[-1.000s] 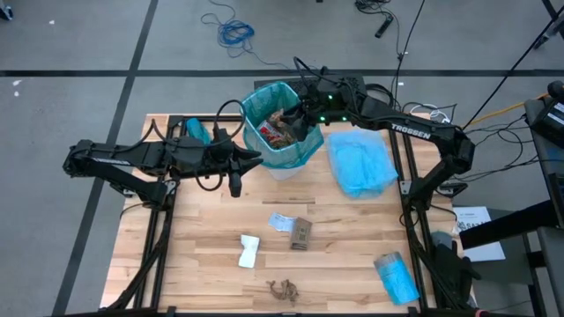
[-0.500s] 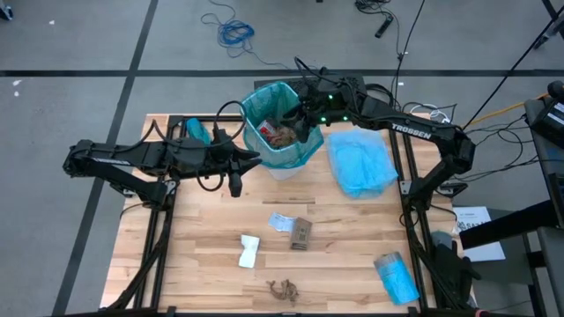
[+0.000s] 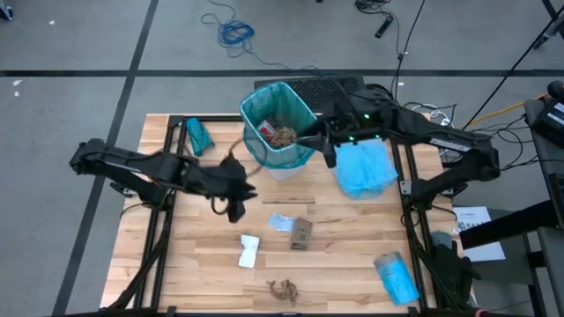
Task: Place trash/remove bag and relplace
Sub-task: Put the white paper into the blue trash bag inside the white trash bin
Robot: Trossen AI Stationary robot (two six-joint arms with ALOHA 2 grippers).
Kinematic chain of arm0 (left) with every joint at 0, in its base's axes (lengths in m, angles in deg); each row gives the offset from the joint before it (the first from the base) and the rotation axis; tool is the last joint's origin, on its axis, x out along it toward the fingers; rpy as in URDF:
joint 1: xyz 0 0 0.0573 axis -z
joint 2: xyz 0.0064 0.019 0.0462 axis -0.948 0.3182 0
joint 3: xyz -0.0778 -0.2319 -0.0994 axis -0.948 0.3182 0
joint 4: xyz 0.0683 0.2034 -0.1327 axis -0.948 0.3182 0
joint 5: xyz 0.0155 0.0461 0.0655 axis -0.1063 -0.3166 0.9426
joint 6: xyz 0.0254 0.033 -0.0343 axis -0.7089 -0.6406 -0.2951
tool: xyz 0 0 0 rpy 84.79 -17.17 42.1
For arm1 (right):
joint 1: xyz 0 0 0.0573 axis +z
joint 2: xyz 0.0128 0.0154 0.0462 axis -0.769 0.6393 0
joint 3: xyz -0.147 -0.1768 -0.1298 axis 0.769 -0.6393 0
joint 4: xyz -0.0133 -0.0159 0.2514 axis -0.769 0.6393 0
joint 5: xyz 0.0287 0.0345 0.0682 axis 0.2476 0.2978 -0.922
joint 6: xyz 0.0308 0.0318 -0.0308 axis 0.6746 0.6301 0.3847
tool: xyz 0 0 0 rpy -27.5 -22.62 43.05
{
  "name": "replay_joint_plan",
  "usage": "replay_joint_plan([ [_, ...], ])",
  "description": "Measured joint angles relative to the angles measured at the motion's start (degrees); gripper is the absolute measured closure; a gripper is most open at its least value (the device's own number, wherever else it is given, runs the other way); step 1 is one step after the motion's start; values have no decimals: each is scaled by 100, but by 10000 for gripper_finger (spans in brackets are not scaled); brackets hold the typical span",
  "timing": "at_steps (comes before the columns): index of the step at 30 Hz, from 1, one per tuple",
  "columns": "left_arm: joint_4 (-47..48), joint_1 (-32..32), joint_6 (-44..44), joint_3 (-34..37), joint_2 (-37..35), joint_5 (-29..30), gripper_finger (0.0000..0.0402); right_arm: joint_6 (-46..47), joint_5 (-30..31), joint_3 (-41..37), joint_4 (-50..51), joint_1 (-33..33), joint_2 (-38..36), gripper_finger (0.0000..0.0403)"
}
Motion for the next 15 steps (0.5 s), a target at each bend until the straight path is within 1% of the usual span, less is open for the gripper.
replay_joint_plan([
  [3, 249, 206, 220, 91, 446, 3, 314, -4, 398, 0, 211, 178, -226, 286],
  [7, 667, 441, 703, 378, 1040, -69, 313, 0, 711, 0, 600, 280, -435, 286],
  [10, 631, 540, 1008, 549, 1421, -566, 305, 19, 873, 0, 816, 340, -513, 286],
  [15, -169, 563, 1649, 762, 1710, -1526, 277, 50, 955, 0, 942, 342, -528, 286],
])
